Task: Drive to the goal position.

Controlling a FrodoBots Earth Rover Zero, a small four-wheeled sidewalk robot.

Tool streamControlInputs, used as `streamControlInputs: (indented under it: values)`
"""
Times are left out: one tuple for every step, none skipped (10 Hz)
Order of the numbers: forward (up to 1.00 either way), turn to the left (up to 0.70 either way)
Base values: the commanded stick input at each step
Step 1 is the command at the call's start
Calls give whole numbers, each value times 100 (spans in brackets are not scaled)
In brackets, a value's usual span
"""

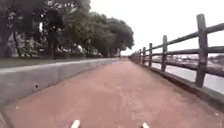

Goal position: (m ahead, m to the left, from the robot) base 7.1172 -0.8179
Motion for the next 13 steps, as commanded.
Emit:
streamControlInputs:
  values:
    - [70, -24]
    - [70, -3]
    - [70, 2]
    - [70, 0]
    - [70, 0]
    - [70, 0]
    - [70, 0]
    - [70, 0]
    - [70, 0]
    - [70, 0]
    - [70, 0]
    - [70, 0]
    - [70, 0]
